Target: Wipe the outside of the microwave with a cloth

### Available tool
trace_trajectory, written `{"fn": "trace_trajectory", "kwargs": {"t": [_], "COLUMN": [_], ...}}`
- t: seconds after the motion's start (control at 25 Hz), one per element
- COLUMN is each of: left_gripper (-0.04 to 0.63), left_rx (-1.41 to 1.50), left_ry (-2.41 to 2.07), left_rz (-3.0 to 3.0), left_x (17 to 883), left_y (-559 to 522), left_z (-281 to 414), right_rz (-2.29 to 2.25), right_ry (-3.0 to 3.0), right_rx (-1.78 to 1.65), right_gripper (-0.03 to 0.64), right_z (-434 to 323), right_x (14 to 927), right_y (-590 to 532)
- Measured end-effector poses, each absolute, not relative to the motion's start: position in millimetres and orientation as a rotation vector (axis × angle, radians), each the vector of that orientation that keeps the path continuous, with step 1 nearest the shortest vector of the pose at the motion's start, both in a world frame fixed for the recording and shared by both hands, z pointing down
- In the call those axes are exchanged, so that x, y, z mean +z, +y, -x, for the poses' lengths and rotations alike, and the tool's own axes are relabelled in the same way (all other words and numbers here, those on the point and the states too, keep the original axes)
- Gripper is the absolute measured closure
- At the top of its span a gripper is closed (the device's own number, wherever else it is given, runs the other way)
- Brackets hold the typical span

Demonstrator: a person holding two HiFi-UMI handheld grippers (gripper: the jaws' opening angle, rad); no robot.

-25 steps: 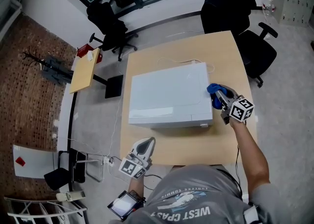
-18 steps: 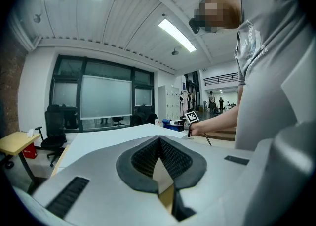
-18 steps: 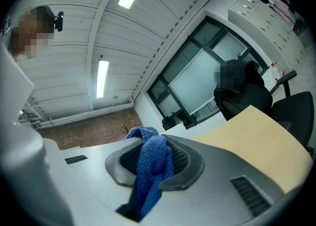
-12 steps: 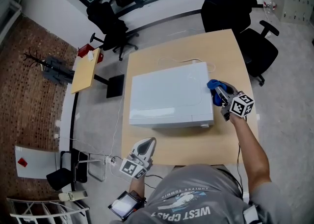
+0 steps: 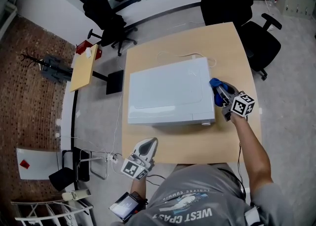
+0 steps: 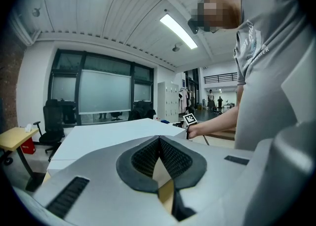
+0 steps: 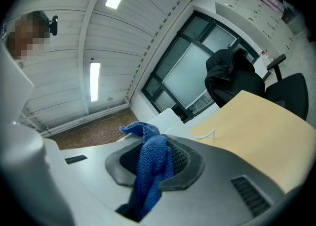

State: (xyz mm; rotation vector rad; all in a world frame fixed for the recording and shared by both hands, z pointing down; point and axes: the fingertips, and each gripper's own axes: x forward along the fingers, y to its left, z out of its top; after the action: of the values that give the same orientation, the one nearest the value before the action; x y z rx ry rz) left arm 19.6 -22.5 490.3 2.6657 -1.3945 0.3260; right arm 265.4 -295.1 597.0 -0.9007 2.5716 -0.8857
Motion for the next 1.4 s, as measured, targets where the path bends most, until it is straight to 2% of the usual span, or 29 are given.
{"fn": "trace_trajectory", "kwargs": {"t": [0.8, 1.4], "left_gripper": [0.572, 0.572], "left_rx": [0.367, 0.35], "left_ry": [-1.349, -1.343], "left_rz": [-2.563, -2.565], "left_x": [529.5, 532.1], "left_y": [-27.4, -34.3], "left_z": [-24.0, -22.5], "right_rz": [0.982, 1.013], "right_ry": [2.393, 2.34], "right_rx": [-1.273, -1.324], "right_gripper": [0.551, 0.551], "right_z": [-269.0, -273.7], "right_x": [723.5, 736.7], "right_y": [-295.9, -297.9]}}
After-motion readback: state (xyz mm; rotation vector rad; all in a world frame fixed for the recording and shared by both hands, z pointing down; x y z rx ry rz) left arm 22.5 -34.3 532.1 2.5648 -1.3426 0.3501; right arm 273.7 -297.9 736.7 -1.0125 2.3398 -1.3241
